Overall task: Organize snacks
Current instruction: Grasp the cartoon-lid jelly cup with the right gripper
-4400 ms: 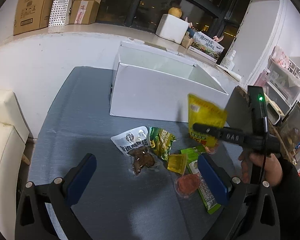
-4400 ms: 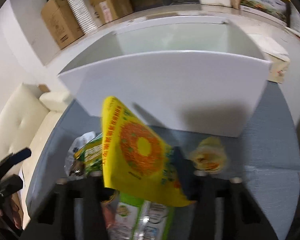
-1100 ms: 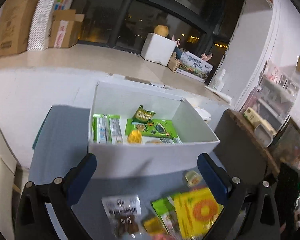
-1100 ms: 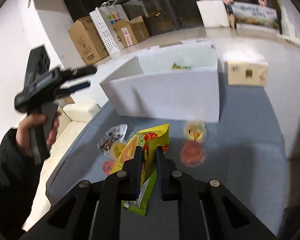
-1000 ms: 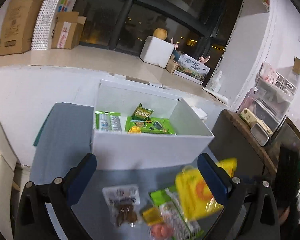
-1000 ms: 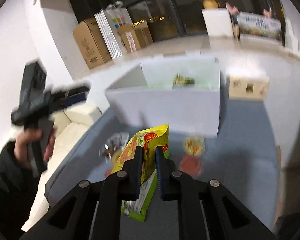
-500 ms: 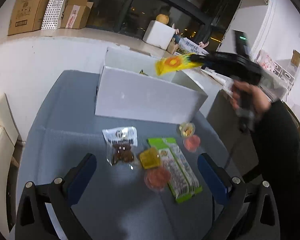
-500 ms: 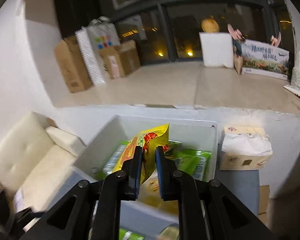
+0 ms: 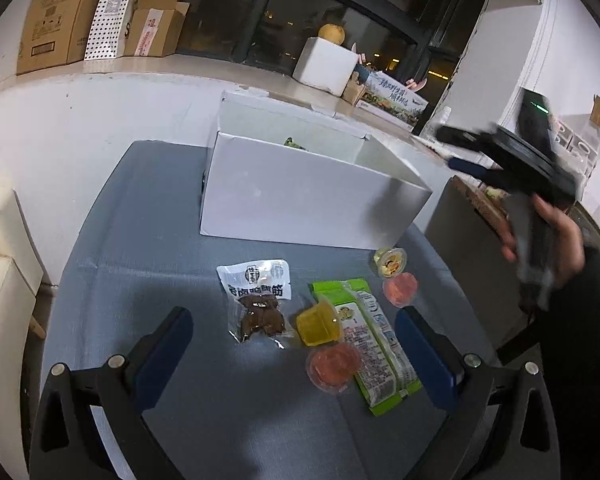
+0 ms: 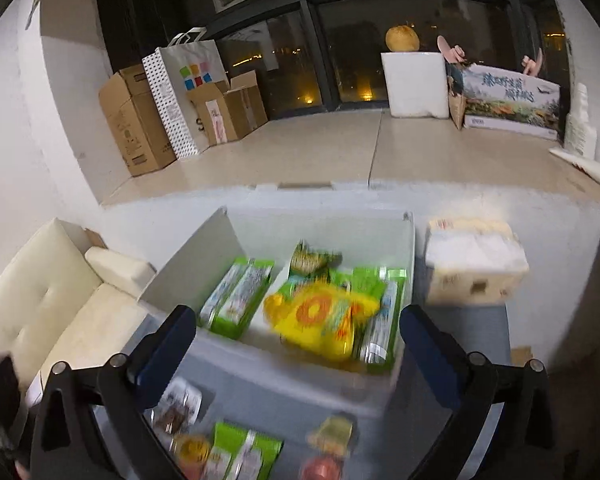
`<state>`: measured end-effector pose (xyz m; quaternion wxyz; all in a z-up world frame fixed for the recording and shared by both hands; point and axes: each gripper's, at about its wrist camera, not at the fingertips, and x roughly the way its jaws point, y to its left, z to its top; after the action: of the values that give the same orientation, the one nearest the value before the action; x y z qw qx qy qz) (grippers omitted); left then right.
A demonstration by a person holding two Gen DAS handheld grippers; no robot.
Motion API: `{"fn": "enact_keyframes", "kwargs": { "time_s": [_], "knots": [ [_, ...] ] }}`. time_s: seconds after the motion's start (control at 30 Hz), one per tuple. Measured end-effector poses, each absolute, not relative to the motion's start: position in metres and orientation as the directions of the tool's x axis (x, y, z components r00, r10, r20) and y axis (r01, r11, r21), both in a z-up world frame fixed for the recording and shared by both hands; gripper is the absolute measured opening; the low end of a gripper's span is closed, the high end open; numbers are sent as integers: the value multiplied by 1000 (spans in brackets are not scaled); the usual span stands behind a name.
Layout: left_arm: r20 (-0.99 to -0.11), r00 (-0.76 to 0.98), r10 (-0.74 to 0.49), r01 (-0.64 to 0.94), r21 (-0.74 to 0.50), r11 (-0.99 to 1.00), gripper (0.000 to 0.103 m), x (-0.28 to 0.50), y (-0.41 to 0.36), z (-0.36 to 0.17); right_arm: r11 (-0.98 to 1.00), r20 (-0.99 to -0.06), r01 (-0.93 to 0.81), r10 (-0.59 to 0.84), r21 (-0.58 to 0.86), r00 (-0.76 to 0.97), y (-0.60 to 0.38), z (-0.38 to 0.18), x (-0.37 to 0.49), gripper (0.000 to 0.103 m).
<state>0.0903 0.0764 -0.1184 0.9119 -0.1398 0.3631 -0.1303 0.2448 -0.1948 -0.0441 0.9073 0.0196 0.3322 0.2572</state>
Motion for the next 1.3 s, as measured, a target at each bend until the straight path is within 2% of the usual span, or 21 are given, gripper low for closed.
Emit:
{"fn": "enact_keyframes", "kwargs": {
  "time_s": [0.13,0.23,0.43,0.67,0.73,0.8,0.87,1.1,1.3],
  "knots": [
    [-644,691,-330,135,-333,933,103,97,72,-124,915,-645,-375,379,151,664,-202,-72,205,103],
    [-658,677,-330,138,-326,935,103,102,67,-131,935,-677,-316,338,162,654,-206,-102,193,103],
    [-699,643,-314,107,-324,940,103,120,61,-147,954,-734,-257,286,156,615,-196,-140,207,103],
    [-776,571,-269,-33,-348,937,103,171,63,-170,967,-773,-237,220,93,595,-175,-161,232,103],
    [-798,556,-234,-47,-311,949,103,181,57,-172,969,-785,-232,210,87,582,-173,-167,238,93],
    [-821,539,-188,-51,-255,966,103,191,48,-177,973,-806,-220,184,68,563,-171,-174,243,66],
    [-836,527,-152,-66,-218,974,102,196,44,-182,972,-822,-221,192,82,536,-173,-182,245,50],
    [-847,524,-88,-100,-164,981,102,194,43,-184,958,-789,-237,272,164,552,-187,-182,237,49],
    [-844,530,-88,-100,-165,981,101,180,37,-184,945,-750,-261,317,198,580,-191,-168,222,49]
  ]
}}
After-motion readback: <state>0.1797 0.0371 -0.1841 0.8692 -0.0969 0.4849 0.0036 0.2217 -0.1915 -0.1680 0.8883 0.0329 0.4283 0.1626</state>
